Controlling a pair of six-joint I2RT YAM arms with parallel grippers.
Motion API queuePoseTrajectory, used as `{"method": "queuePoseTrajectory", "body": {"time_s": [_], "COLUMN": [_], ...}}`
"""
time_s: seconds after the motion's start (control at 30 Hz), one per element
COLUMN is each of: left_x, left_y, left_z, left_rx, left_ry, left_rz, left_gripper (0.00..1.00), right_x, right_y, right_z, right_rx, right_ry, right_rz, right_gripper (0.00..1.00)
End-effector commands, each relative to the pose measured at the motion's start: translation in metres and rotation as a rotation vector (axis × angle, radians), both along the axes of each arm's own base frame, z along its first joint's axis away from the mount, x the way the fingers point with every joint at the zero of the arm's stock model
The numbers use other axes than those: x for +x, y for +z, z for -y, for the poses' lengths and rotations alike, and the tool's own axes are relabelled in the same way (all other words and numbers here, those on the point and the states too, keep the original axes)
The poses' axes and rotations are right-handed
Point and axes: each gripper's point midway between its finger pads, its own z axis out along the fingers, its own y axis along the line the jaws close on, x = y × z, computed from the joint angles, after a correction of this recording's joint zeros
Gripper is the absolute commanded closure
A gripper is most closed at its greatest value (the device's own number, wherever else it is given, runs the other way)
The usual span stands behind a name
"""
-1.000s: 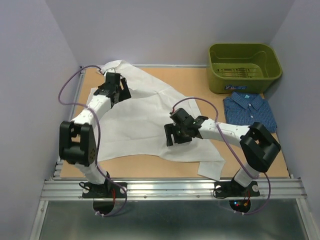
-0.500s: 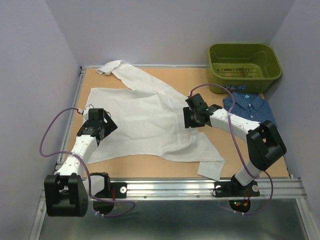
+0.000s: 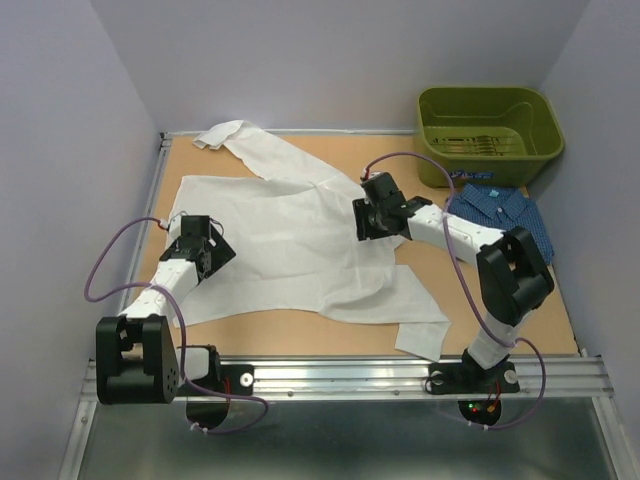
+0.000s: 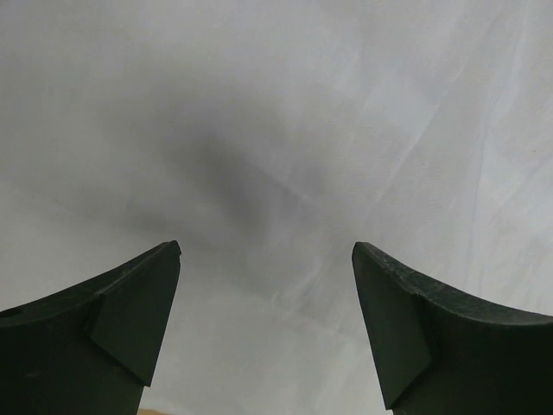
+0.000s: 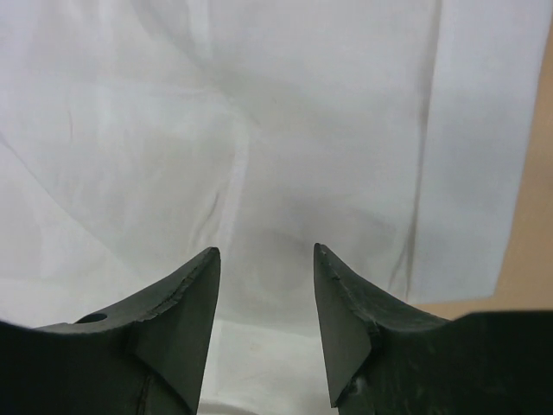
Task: Fold and stack the long sleeve shirts
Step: Flatten the shirt out
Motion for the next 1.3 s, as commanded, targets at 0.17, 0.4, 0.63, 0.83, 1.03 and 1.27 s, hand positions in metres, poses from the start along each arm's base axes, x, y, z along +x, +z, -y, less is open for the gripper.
{"method": "queuePoseTrajectory", "body": {"time_s": [0.17, 0.4, 0.63, 0.83, 1.03, 1.27], "left_x": [0.006, 0.007, 0.018, 0.024, 0.005, -0.024], "left_y": [-0.007, -0.023, -0.027, 0.0, 0.036, 0.029], "left_z": [0.005, 0.015, 0.028, 0.029, 0.007, 0.006], "left_rx": [-0.011, -0.052, -0.098, -0.105, -0.026, -0.082], "left_ry": [-0.044, -0.096, -0.15, -0.134, -0.025, 0.081], "left_rz": [-0.011, -0.078, -0.096, -0.027, 0.065, 0.068], "left_gripper": [0.08, 0.08, 0.08, 0.08, 0.07, 0.07], "right_x": [0.034, 0.048, 0.064, 0.07, 0.032, -0.025], "right_y": [-0.031, -0.046, -0.05, -0.011, 0.032, 0.023], "right_z": [0.0, 0.066, 0.106, 0.094, 0.082, 0.096], "right_rx": [-0.067, -0.121, -0.137, -0.039, 0.127, 0.153], "right_ry": [-0.016, -0.177, -0.291, -0.271, -0.239, -0.261], "right_rz": [0.027, 0.0, -0.006, 0.056, 0.084, 0.025], "right_gripper": [0.46, 0.46, 0.46, 0.43, 0.26, 0.12]}}
